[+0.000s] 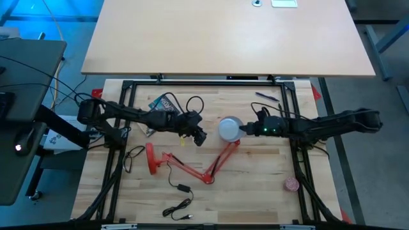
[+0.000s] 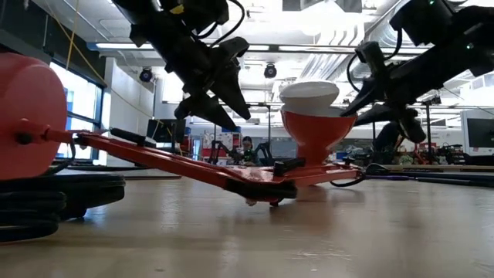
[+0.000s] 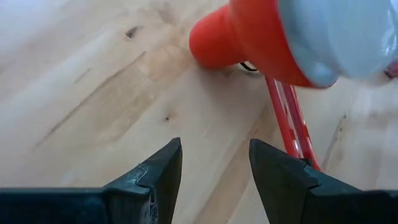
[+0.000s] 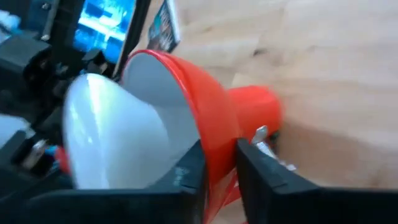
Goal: Screw lightbulb
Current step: Insert the lightbulb into the red lamp
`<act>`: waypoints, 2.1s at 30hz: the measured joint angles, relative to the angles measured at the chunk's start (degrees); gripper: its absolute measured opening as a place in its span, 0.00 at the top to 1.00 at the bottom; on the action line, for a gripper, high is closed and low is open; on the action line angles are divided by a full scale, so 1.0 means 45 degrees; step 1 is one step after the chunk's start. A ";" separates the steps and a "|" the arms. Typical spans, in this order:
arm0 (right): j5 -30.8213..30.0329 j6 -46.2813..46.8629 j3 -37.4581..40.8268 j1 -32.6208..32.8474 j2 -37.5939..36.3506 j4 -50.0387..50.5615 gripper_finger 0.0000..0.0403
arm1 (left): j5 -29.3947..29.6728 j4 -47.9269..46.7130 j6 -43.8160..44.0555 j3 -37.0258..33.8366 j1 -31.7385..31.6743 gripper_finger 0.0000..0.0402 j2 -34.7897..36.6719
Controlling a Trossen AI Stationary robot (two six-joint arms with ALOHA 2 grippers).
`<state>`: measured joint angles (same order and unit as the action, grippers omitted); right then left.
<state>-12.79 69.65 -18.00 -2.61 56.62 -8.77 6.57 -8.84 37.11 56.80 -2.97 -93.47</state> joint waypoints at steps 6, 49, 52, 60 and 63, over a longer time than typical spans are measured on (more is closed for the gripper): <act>-0.0467 -0.0529 -0.0531 -0.0001 -0.0433 0.1319 0.90 | -0.0071 0.0058 -0.0347 0.0000 -0.0672 0.55 0.0625; -0.2720 -1.5503 -1.6027 -0.2220 0.2915 0.7598 1.00 | -0.0046 0.7863 -0.6015 0.0019 -0.3923 0.55 0.6370; -0.3057 -1.6566 -1.6571 -0.2221 0.3148 0.7523 1.00 | -0.0107 0.7850 -0.6625 0.0019 -0.3927 0.55 0.6458; -0.4098 -1.7987 -1.7350 -0.1479 0.3666 0.7155 1.00 | -0.0097 0.7849 -0.7609 0.0019 -0.3952 0.55 0.6895; -0.4305 -1.8529 -1.7330 -0.0909 0.3839 0.6836 1.00 | -0.0102 0.7839 -0.7638 0.0019 -0.3952 0.55 0.7073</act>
<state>-32.16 -13.73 -95.98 -6.70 73.90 22.00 6.11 26.43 2.74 56.88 -20.75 -61.64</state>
